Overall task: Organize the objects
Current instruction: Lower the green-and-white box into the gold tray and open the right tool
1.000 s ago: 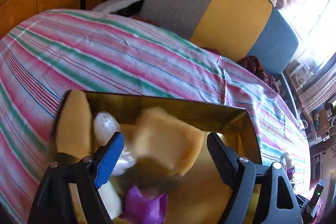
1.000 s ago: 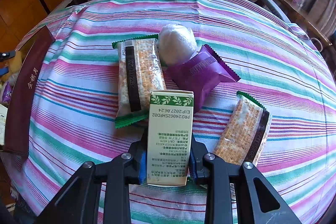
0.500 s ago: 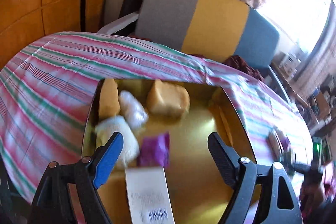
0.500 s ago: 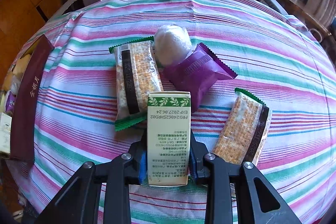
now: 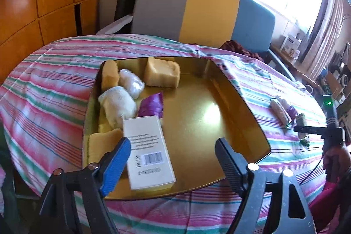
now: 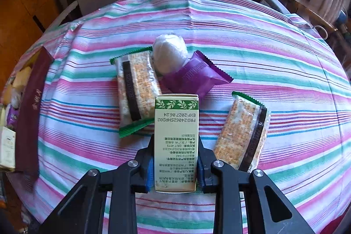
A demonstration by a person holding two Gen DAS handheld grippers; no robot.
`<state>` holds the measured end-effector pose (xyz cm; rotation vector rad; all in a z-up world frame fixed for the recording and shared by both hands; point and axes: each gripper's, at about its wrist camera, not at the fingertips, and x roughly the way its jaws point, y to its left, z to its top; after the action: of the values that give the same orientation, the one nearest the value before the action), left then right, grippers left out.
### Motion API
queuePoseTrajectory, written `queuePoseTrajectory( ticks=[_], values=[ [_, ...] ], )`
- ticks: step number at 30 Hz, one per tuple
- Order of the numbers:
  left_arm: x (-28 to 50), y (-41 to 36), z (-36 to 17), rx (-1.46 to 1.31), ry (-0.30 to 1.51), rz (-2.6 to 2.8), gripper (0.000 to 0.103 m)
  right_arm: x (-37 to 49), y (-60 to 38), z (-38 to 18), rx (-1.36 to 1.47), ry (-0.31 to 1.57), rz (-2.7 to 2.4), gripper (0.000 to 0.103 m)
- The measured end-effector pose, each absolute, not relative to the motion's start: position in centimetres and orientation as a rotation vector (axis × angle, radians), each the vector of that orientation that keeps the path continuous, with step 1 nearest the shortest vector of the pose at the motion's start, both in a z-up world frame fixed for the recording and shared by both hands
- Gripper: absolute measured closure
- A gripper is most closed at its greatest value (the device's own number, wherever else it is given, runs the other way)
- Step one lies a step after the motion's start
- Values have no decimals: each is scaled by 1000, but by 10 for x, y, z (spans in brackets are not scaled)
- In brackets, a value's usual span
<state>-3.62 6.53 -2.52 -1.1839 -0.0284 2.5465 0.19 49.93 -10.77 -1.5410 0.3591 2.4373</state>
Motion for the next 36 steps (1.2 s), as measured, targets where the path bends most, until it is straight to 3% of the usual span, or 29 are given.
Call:
queuePoseTrajectory(
  ticks=[8, 18, 30, 36],
  values=[
    [-28, 47, -12, -1129, -31, 2629, 27, 2, 466, -67, -1439, 356, 2562, 73],
    [-27, 33, -11, -1116, -42, 2672, 27, -51, 321, -19, -1534, 269, 2906, 73],
    [-32, 13, -24, -1164, -115, 2666, 28, -125, 200, -72, -1860, 138, 2830, 73],
    [-37, 6, -29, -1189, -145, 2669, 28, -152, 181, -95, -1928, 247, 2817, 71]
  ],
)
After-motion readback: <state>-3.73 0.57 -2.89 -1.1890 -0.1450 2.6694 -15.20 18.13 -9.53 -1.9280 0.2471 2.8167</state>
